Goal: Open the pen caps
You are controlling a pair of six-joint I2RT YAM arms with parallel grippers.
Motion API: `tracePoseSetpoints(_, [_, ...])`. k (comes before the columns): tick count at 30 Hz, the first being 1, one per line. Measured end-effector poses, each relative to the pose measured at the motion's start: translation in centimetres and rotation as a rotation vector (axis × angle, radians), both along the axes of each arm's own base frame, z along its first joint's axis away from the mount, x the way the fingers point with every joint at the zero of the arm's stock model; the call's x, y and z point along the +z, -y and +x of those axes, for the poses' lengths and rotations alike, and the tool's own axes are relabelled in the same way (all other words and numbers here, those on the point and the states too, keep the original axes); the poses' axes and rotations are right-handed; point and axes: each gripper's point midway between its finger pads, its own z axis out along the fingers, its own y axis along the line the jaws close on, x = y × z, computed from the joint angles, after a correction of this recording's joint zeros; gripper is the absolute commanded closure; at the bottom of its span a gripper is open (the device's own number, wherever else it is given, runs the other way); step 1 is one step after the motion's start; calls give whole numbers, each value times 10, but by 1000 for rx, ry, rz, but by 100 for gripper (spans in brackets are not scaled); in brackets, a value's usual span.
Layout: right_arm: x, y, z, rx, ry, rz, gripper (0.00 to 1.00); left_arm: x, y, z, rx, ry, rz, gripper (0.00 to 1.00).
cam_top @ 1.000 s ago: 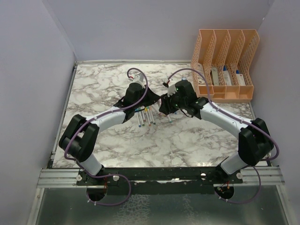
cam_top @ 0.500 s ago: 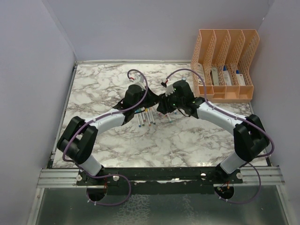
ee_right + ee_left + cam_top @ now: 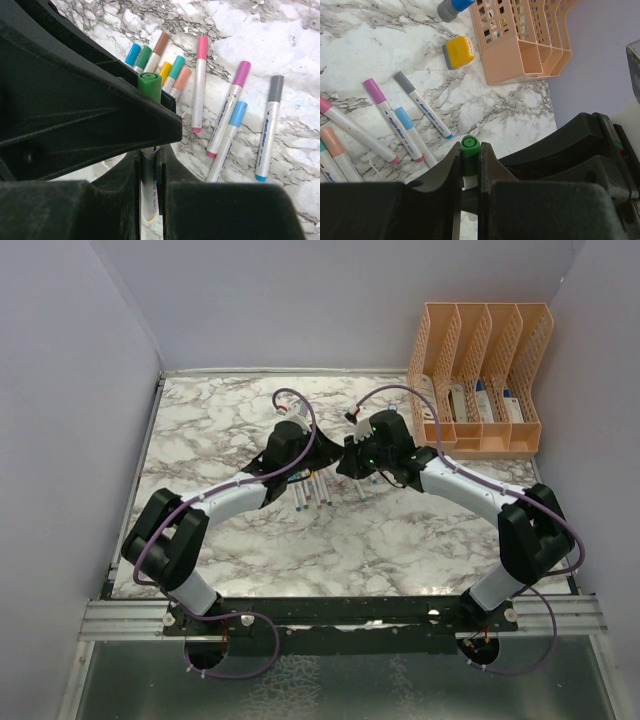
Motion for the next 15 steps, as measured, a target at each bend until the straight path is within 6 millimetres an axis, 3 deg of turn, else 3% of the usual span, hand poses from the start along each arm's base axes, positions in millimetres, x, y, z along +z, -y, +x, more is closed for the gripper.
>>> tracePoseSetpoints(6, [9,-1,5,-11,28,27,99,10,-5,13,13,-12,16,100])
tracePoseSetpoints(10, [17,9,12,-53,71,53,99,19,1,27,-8,-21,20,100])
tracePoseSetpoints(12, [3,17,-10,-33,13,33,99,27,-13,63,75,21,38,100])
tracePoseSetpoints(15, [-14,22,-40,9,-59,6,99,24,-62,118,236,39,78,100])
